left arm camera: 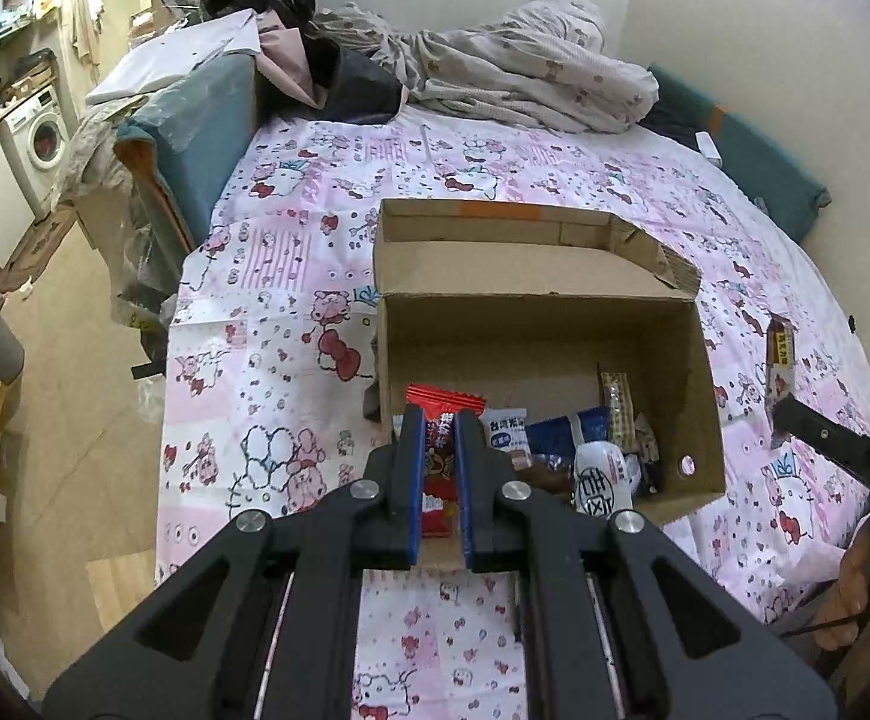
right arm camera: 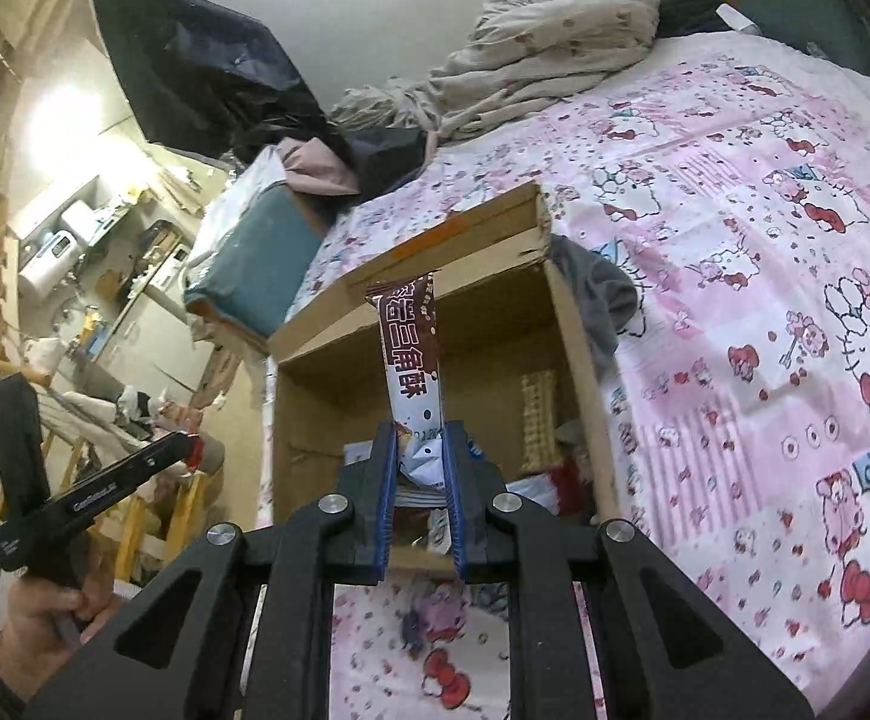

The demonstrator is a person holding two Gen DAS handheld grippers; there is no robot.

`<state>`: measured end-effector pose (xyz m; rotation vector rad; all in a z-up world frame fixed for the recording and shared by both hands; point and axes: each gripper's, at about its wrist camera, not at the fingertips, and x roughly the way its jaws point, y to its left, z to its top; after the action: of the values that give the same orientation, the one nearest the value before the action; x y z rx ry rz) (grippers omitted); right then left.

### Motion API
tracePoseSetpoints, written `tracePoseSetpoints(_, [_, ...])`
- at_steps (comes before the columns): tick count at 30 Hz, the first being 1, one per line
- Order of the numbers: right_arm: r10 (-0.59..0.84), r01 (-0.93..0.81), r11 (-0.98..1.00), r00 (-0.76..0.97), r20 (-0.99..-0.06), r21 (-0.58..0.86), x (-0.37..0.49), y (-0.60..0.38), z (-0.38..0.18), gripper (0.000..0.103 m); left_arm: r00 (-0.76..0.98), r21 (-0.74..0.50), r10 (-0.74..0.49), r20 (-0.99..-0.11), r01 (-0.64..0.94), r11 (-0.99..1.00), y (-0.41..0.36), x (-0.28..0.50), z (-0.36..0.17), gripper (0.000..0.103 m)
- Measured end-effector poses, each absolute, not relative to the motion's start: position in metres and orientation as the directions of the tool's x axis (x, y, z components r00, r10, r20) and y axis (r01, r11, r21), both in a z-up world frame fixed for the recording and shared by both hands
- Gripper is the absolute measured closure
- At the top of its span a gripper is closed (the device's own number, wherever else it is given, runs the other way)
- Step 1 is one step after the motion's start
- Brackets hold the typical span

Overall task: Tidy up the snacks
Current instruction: 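Carry the red candy and brown-white bar over the box and lower them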

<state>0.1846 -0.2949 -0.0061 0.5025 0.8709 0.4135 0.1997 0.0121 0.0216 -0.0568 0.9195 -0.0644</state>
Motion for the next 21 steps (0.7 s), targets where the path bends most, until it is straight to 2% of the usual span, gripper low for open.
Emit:
tracePoseSetpoints(19, [0.493, -0.072, 0.835, 0.54, -0.682, 0.545, 0.222, -0.297, -0.038, 0.087, 0.618, -0.02, -0.046, -0.785, 0.049, 0.999, -0.002, 0.24, -0.036, 0.096])
tracePoseSetpoints(21, [0.497, -0.068, 0.835, 0.52, -0.695, 0.546, 0.224, -0.294, -0.044, 0.087, 0.607, -0.045, -0.07, -0.792, 0.056, 0.997, -0.001, 0.241, -0.04, 0.096])
